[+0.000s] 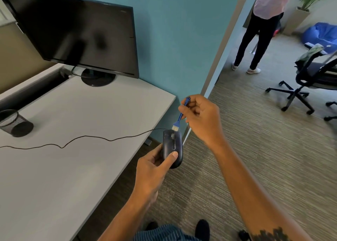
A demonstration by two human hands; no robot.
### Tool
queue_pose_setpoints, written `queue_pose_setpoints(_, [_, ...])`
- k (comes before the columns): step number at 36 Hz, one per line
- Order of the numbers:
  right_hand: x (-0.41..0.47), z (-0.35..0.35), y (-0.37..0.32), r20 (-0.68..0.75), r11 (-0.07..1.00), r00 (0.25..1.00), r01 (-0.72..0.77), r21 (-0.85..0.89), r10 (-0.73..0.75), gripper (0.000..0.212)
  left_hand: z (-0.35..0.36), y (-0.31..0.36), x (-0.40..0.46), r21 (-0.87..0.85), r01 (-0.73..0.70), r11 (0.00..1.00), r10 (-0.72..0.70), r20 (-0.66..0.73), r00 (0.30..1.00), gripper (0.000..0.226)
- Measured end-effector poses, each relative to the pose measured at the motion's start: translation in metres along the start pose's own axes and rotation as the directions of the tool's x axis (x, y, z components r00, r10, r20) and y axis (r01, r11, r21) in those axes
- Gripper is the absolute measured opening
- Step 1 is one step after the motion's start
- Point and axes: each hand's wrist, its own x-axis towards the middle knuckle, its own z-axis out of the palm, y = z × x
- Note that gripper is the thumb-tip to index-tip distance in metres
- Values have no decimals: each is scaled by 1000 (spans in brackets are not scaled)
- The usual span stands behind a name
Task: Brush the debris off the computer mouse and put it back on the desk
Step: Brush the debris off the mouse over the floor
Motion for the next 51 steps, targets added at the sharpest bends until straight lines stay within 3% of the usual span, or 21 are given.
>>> queue_pose_setpoints(4, [-1, 0, -1, 148, 999, 989, -30, 41, 24, 12, 1, 2, 1, 6, -20, 1000, 20, 4, 1000, 41])
queue_pose_setpoints(9, [0, 0, 2, -57, 997, 998, 29, -66, -33, 9, 0, 0, 3, 13, -20, 1000, 19, 11, 1000, 43])
queue_pose_setpoints(12, [-1, -1, 1, 31, 998, 999, 16, 56, -18, 13, 0, -1, 5, 31, -25, 999, 25, 9, 1000, 52])
queue_pose_setpoints(15, [-2, 1, 4, 120, 998, 991, 60, 5, -60, 15, 0, -2, 6, 57, -21, 998, 21, 1, 1000, 48])
queue_pose_setpoints(18, [-2, 3, 4, 21, 974, 984, 180, -138, -179, 13, 1, -2, 7, 57, -10, 998, 10, -1, 1000, 57])
queue_pose_setpoints(21, [-3, 4, 1, -15, 967, 972, 230, -111, -233, 14, 2, -1, 7, 43, -13, 999, 13, 1, 1000, 68])
queue_pose_setpoints(25, [-4, 5, 0, 74, 960, 964, 262, -103, -255, 15, 2, -2, 7, 38, -27, 999, 27, -5, 1000, 60])
queue_pose_setpoints(30, [-1, 6, 1, -55, 907, 931, 338, -251, -362, 14, 3, -1, 8, 13, -33, 999, 33, -8, 999, 57])
queue_pose_setpoints(34, [-2, 7, -1, -5, 948, 952, 305, -93, -306, 16, 5, -1, 8, 27, -25, 999, 26, -27, 999, 58])
queue_pose_setpoints(36, [-2, 7, 1, 53, 943, 951, 309, -122, -305, 15, 5, 0, 9, 42, -12, 999, 13, -36, 999, 54])
queue_pose_setpoints(40, [-1, 7, 1, -54, 886, 914, 374, -276, -402, 9, 4, -1, 11, 72, 7, 997, -4, -50, 999, 44])
queue_pose_setpoints(45, [-5, 9, 0, -26, 919, 924, 375, -121, -380, 16, 3, -1, 11, 109, 4, 994, 3, -63, 998, 37])
queue_pose_setpoints(49, [-3, 10, 4, -81, 911, 922, 355, -208, -378, 12, 4, 0, 12, 107, 5, 994, 2, -71, 997, 44])
queue_pose_setpoints(51, [-1, 8, 5, -125, 925, 924, 340, -170, -362, 13, 4, 1, 12, 89, -1, 996, 7, -68, 998, 53])
